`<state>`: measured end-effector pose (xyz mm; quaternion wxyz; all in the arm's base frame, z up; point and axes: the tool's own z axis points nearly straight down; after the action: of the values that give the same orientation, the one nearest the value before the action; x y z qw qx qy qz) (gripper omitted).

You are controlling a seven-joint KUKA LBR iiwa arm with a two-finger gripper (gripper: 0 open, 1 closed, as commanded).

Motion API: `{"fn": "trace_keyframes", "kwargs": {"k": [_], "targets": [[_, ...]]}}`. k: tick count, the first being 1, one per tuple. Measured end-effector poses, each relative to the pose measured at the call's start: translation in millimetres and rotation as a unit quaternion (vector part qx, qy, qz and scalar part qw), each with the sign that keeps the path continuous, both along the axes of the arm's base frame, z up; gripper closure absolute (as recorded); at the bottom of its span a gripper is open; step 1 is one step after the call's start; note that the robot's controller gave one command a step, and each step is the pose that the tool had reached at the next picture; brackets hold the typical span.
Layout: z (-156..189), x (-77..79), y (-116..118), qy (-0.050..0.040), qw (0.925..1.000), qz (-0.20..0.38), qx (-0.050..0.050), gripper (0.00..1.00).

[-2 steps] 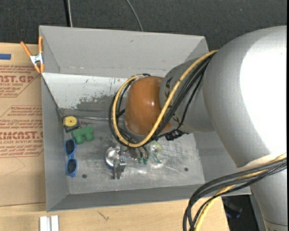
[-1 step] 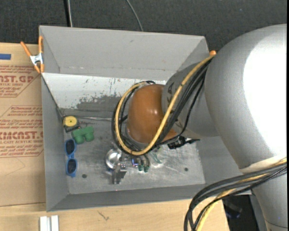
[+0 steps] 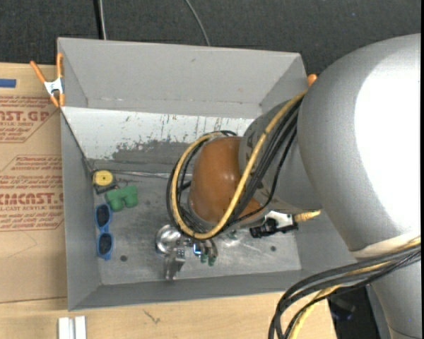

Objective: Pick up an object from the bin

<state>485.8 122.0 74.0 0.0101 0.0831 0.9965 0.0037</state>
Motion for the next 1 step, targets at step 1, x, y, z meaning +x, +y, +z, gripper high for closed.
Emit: {"fn": "trace_keyframes", "kwargs": {"k": [1], "targets": [[-0.8, 3.0, 7.8, 0.0045, 0.9920, -0.126, 0.002, 0.00]]}}
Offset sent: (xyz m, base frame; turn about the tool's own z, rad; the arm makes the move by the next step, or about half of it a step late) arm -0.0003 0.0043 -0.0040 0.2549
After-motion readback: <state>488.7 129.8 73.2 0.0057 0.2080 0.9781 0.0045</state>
